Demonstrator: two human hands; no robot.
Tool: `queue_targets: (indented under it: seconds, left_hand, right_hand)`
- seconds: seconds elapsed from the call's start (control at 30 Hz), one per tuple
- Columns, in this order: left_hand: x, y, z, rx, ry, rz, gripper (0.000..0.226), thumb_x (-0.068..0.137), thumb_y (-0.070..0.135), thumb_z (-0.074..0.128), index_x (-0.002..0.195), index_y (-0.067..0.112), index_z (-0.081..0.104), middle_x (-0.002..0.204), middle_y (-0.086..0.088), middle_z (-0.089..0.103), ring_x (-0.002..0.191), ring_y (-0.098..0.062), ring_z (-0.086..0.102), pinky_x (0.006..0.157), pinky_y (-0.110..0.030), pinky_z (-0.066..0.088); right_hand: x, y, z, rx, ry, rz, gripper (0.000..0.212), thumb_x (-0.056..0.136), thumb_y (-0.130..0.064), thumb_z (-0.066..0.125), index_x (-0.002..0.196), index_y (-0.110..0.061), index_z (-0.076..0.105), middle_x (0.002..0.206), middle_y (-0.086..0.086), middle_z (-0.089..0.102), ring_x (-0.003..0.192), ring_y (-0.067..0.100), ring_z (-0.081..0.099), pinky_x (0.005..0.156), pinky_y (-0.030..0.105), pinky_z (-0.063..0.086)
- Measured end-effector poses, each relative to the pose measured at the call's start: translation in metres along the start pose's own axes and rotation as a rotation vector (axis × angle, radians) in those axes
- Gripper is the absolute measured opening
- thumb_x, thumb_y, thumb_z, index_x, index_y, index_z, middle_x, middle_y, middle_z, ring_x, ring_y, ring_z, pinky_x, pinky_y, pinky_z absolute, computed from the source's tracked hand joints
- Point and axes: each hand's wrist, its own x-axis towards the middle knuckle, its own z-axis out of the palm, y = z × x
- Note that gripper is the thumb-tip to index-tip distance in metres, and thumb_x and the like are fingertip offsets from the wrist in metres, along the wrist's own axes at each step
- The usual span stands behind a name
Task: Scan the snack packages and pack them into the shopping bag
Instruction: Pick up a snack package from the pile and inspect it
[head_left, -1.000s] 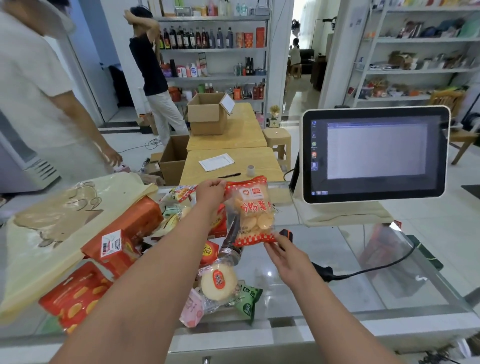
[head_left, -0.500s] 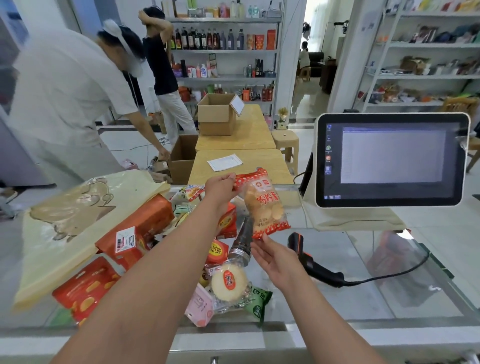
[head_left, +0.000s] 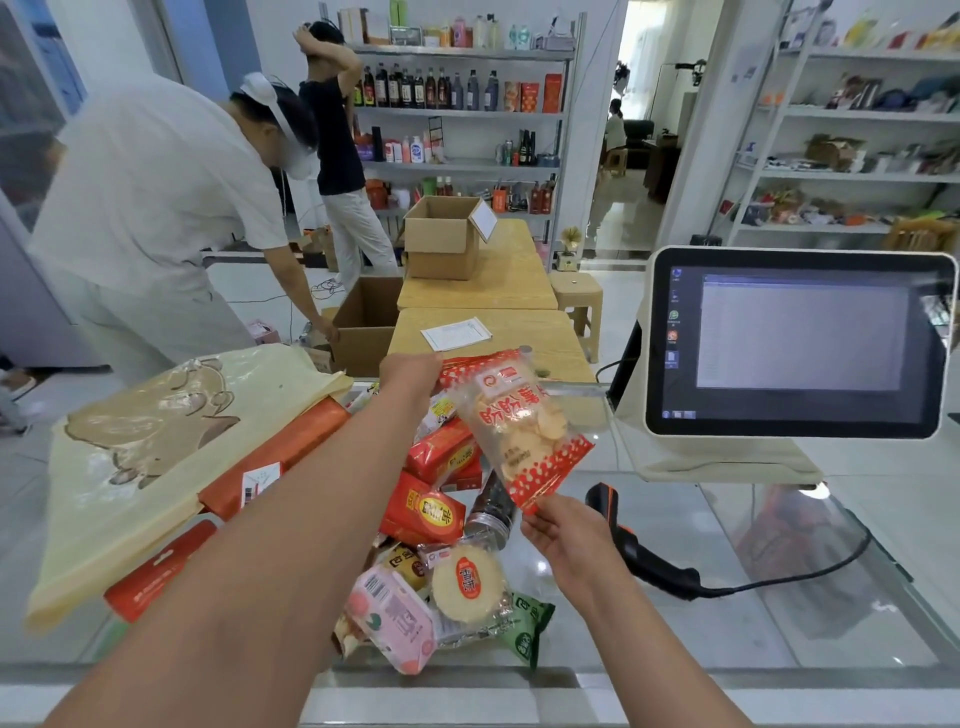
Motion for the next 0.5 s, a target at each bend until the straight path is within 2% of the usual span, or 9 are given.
queue_targets:
  seconds: [0.07,0.17,0.23,0.3,0.4,0.5]
  left_hand:
    - [0.000,0.001,-0.003,-0.013,0.017,-0.004,0.030,0.082,0.010,0.070,0.110,0.001,0.063,0.091,-0.008,0.069,0.080,-0.018,0.068,0.050,-0.022,0.048]
    - [-0.006,0.002,0.004,-0.069,-0.164,0.062,0.024,0.092,0.007,0.060,0.115,-0.003,0.061,0.086,-0.008,0.063,0.076,-0.017,0.062,0.065,-0.025,0.054]
    - [-0.012,0.001,0.007,-0.098,-0.204,0.072,0.017,0.095,0.006,0.057,0.109,0.000,0.064,0.091,-0.010,0.063,0.080,-0.018,0.061,0.073,-0.028,0.055]
    - [-0.013,-0.001,0.007,-0.110,-0.248,0.062,0.018,0.096,0.007,0.054,0.110,0.001,0.064,0.091,-0.009,0.063,0.080,-0.016,0.061,0.076,-0.029,0.056]
    - [-0.010,-0.002,0.003,-0.084,-0.305,0.082,0.022,0.098,0.008,0.052,0.116,0.000,0.061,0.095,-0.008,0.062,0.083,-0.015,0.061,0.077,-0.029,0.055]
    - [-0.014,-0.003,0.001,-0.101,-0.377,0.114,0.024,0.099,0.007,0.048,0.119,0.000,0.057,0.095,-0.008,0.061,0.085,-0.016,0.061,0.087,-0.030,0.052]
  right_hand:
    - [-0.002,0.003,0.002,-0.010,-0.019,-0.014,0.012,0.089,0.005,0.056,0.079,-0.001,0.055,0.062,0.008,0.059,0.058,0.015,0.056,0.059,0.024,0.053]
    - [-0.003,0.009,0.005,0.012,-0.027,-0.017,0.010,0.090,0.003,0.056,0.083,-0.004,0.053,0.062,0.007,0.060,0.058,0.015,0.056,0.059,0.025,0.053]
    - [-0.003,0.010,0.007,0.050,-0.040,0.006,0.015,0.089,0.002,0.057,0.096,-0.009,0.051,0.065,0.008,0.061,0.060,0.016,0.056,0.063,0.029,0.053]
    - [-0.002,0.009,0.005,0.076,-0.058,0.029,0.022,0.089,-0.001,0.058,0.105,-0.013,0.048,0.071,0.011,0.063,0.063,0.019,0.058,0.064,0.033,0.053]
    - [0.004,0.004,0.001,0.097,-0.026,0.062,0.023,0.093,-0.011,0.056,0.115,-0.008,0.049,0.084,0.014,0.064,0.071,0.024,0.062,0.065,0.035,0.054]
    - [0.012,-0.004,-0.002,0.190,0.047,0.091,0.035,0.097,-0.028,0.053,0.122,-0.005,0.045,0.083,0.017,0.062,0.072,0.025,0.060,0.066,0.036,0.052]
